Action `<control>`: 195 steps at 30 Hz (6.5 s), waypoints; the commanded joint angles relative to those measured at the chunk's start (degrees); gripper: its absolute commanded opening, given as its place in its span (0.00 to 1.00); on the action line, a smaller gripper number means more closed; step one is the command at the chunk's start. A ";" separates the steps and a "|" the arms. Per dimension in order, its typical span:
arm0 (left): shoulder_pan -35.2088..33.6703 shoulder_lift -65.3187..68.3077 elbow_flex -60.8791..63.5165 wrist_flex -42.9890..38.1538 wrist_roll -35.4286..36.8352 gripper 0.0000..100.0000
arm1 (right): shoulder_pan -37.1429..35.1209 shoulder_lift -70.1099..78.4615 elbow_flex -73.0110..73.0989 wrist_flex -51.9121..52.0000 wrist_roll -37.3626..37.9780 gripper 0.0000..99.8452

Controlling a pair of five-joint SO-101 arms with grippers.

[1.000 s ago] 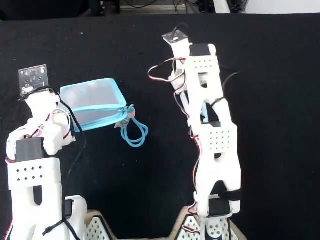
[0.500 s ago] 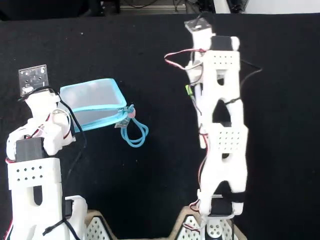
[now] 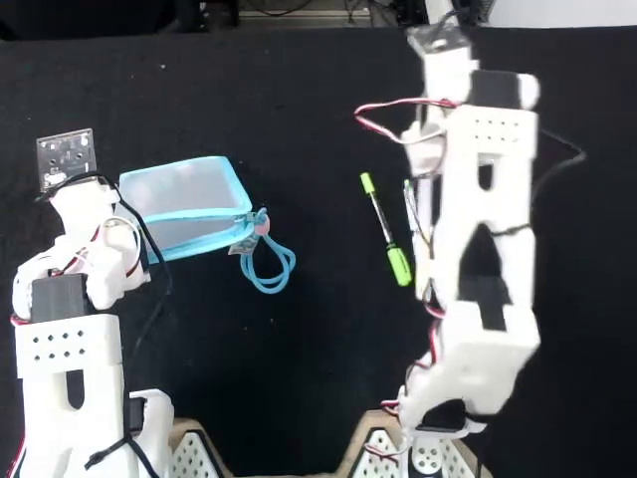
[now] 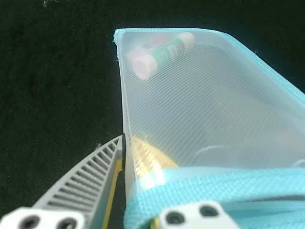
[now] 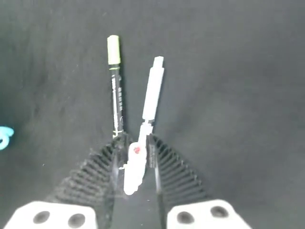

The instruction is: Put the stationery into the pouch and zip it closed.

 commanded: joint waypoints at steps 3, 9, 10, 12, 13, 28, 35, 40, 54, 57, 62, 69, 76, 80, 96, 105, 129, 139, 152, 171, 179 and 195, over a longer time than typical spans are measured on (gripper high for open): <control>-0.48 -0.79 -0.22 0.35 0.35 0.03 | 5.89 -8.31 -0.48 1.49 0.09 0.01; -0.57 -0.79 -0.22 0.35 0.35 0.03 | 10.99 -7.87 1.54 -0.88 0.09 0.01; -0.57 -0.79 -0.22 0.35 0.35 0.03 | 11.78 -7.78 2.07 -1.32 0.09 0.01; -0.57 -0.79 -0.22 0.35 0.35 0.03 | 13.71 -7.87 3.38 -1.32 2.20 0.01; -0.57 -0.79 -0.22 0.35 0.35 0.03 | 14.59 -8.04 4.53 -1.14 3.87 0.01; -0.31 -0.79 0.57 0.09 0.35 0.04 | 21.98 -10.59 33.45 -16.97 16.97 0.01; -0.22 -0.79 1.01 -0.88 0.35 0.04 | 27.16 -10.59 44.97 -26.90 21.63 0.01; -0.31 -0.79 1.01 -0.70 0.35 0.04 | 28.57 -10.59 49.54 -31.38 22.07 0.01; -0.57 -0.79 1.01 -0.62 0.35 0.04 | 28.75 -0.57 51.12 -32.35 22.07 0.01; -0.57 -0.79 1.01 -0.62 0.35 0.04 | 28.92 4.09 47.87 -32.26 22.07 0.01; -0.40 -0.79 1.01 -0.62 0.35 0.04 | 28.84 8.84 42.68 -27.43 21.89 0.03; -0.40 -0.79 1.01 -0.70 0.35 0.04 | 28.84 10.24 36.79 -18.29 22.15 0.16; -0.48 -0.79 1.01 -0.70 0.35 0.04 | 29.45 4.18 36.44 -17.85 22.15 0.16; -0.40 -0.79 1.01 -0.62 0.35 0.04 | 31.56 -3.21 38.99 -17.85 22.68 0.16; -0.40 -0.79 1.01 -0.62 0.35 0.04 | 33.67 -34.24 60.00 -18.37 27.34 0.16; -0.57 -0.79 1.01 -0.53 0.35 0.04 | 32.70 -36.44 73.54 -35.25 27.34 0.16; -0.57 -0.79 1.01 -0.53 0.35 0.03 | 25.85 -36.44 84.62 -49.14 27.16 0.15; -0.57 -0.79 1.01 -0.53 0.35 0.03 | 28.22 -36.44 91.82 -60.48 27.25 0.15; -0.57 -0.79 1.01 -0.53 0.35 0.03 | 28.22 -36.44 101.85 -76.40 27.25 0.15; -0.48 -0.79 1.01 -0.53 0.35 0.03 | 28.22 -36.79 102.81 -74.73 27.16 0.01; -0.48 -0.79 1.01 -0.53 0.35 0.03 | 28.84 -36.44 87.16 -48.26 27.16 0.01; -0.57 -0.79 1.01 -0.53 0.35 0.03 | 29.19 -36.35 84.35 -43.34 27.25 0.02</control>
